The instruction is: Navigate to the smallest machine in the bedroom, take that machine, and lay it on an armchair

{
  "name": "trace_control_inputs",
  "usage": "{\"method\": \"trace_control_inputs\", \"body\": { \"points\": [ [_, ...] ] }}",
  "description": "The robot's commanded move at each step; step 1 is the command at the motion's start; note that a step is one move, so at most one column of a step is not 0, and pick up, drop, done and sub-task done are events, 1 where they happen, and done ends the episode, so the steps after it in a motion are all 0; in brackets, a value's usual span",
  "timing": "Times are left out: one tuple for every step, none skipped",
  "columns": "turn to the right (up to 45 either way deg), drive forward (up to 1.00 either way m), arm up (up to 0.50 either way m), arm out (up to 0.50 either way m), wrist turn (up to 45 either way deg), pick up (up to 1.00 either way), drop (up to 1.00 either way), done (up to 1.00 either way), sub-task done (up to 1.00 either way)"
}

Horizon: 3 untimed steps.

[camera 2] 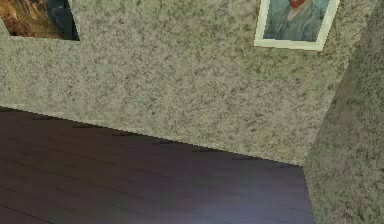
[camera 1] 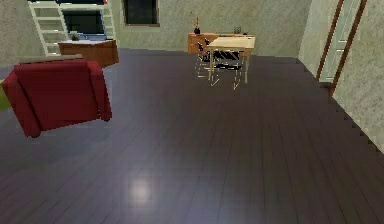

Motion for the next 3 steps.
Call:
{"method": "trace_control_inputs", "body": {
  "points": [
    [0.0, 0.30, 0.00, 0.00, 0.0, 0.00, 0.00, 0.00, 0.00],
    [-6.0, 0.00, 0.00, 0.00, 0.0, 0.00, 0.00, 0.00, 0.00],
    [0.0, 0.55, 0.00, 0.00, 0.0, 0.00, 0.00, 0.00, 0.00]
  ]
}}
